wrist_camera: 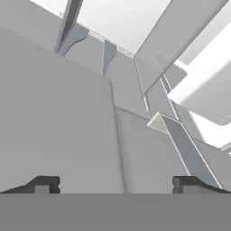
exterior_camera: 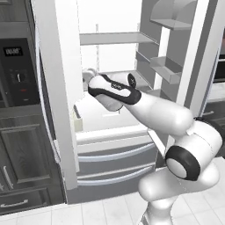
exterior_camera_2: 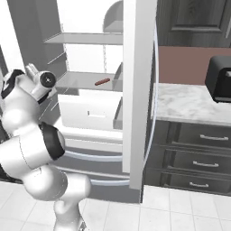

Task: Move the hot dog bun to the plate on the dining table and place the condiment next to that plate. Then navigate to the fridge and take the sausage and place it on the plate as well.

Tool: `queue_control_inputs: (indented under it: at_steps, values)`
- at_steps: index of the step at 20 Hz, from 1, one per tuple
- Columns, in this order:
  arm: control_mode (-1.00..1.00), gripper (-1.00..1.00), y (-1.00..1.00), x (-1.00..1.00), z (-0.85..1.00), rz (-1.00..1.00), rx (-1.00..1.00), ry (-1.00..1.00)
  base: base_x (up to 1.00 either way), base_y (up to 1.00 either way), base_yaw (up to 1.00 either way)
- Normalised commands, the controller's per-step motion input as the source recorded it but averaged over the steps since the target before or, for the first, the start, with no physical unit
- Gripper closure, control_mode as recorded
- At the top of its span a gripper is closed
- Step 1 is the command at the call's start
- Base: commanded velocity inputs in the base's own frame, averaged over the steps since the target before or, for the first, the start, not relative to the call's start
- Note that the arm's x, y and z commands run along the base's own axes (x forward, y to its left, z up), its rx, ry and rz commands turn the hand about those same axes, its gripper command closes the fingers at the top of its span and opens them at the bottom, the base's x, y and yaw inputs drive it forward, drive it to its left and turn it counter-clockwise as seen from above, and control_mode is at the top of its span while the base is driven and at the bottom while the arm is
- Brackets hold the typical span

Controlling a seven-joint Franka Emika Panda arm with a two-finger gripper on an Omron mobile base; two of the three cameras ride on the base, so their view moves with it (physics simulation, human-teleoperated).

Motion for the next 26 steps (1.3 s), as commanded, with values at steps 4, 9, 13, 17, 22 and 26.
queue_control_inputs:
  at_steps: [4, 9, 13, 17, 22, 26]
  values:
    - [-1.00, -1.00, 1.00, -0.19, 0.12, 0.20, 0.00, 0.00, 0.00, 0.00, 0.00]
    - [-1.00, -1.00, 0.98, -0.06, 0.20, 0.15, -0.01, 0.00, 0.00, 0.00, 0.00]
    - [-1.00, -1.00, 0.20, -0.36, 0.35, 0.04, -0.09, -0.08, 0.00, 0.00, 0.00]
    - [-1.00, -1.00, -0.48, -0.59, 0.51, -0.07, -0.28, -0.17, 0.00, 0.00, 0.00]
    - [-1.00, -1.00, -0.61, -0.51, 0.50, -0.13, -0.37, -0.19, 0.00, 0.00, 0.00]
    - [-1.00, -1.00, -0.50, -0.35, 0.49, -0.16, -0.42, -0.19, 0.00, 0.00, 0.00]
